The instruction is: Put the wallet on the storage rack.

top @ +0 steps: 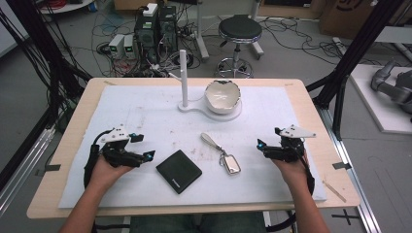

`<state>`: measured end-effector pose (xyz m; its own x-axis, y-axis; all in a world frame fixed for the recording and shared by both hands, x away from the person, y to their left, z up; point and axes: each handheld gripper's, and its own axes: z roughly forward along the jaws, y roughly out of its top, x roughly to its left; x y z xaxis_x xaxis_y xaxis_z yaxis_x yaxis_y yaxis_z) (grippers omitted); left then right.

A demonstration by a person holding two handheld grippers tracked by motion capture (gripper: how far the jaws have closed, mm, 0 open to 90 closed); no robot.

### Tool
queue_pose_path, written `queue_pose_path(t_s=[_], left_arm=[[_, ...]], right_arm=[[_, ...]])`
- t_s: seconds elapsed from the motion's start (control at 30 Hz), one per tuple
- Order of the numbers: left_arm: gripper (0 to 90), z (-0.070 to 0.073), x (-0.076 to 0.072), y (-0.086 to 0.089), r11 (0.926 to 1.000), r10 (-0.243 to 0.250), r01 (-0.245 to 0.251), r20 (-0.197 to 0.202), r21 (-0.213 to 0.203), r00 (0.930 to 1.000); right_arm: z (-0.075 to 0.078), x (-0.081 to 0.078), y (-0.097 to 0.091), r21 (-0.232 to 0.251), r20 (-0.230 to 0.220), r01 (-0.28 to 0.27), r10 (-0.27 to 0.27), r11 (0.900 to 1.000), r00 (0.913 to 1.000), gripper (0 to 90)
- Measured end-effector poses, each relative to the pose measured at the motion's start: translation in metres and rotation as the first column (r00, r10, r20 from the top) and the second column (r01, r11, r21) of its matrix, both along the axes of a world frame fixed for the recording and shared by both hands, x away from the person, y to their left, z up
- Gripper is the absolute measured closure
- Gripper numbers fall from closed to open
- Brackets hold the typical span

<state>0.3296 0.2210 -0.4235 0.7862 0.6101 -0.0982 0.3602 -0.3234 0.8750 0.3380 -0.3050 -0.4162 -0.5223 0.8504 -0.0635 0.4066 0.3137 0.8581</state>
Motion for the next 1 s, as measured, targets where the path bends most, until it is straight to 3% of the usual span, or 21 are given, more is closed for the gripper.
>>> queue_pose_path(t_s=[0.17,0.27,0.5,0.8,0.87,0.9,1.0], left_arm=[[17.5,-0.004,0.003,-0.014,0.9996,-0.020,0.021,-0.015,0.020,0.9997],[17.5,-0.008,0.006,-0.027,0.9968,-0.055,0.057,-0.033,0.057,0.9979],[17.5,-0.015,0.010,-0.045,0.9919,-0.097,0.103,-0.078,0.075,0.9923],[18.6,-0.025,0.011,-0.065,0.9738,-0.155,0.179,-0.170,0.140,0.9733],[21.0,-0.025,0.011,-0.065,0.9754,-0.157,0.182,-0.188,0.124,0.9695],[28.5,-0.024,0.010,-0.064,0.9724,-0.182,0.206,-0.201,0.109,0.9626],[34.7,-0.024,0.010,-0.063,0.9744,-0.176,0.202,-0.218,0.100,0.9599]], right_arm=[[0.000,-0.003,-0.001,-0.002,0.002,0.002,-0.002,1.0000,1.0000,17.1],[-0.001,-0.006,-0.004,-0.008,-0.001,0.005,-0.005,1.0000,1.0000,17.1],[-0.001,-0.011,-0.013,-0.004,-0.006,0.025,-0.025,0.9997,0.9997,17.1],[-0.001,-0.014,-0.017,-0.006,-0.005,0.032,-0.032,0.9995,0.9995,17.1],[-0.001,-0.014,-0.017,-0.011,-0.001,0.031,-0.031,0.9995,0.9995,17.1],[-0.001,-0.014,-0.016,-0.009,-0.006,0.027,-0.027,0.9996,0.9996,17.1],[-0.001,-0.014,-0.015,-0.015,-0.004,0.023,-0.023,0.9996,0.9997,17.1]])
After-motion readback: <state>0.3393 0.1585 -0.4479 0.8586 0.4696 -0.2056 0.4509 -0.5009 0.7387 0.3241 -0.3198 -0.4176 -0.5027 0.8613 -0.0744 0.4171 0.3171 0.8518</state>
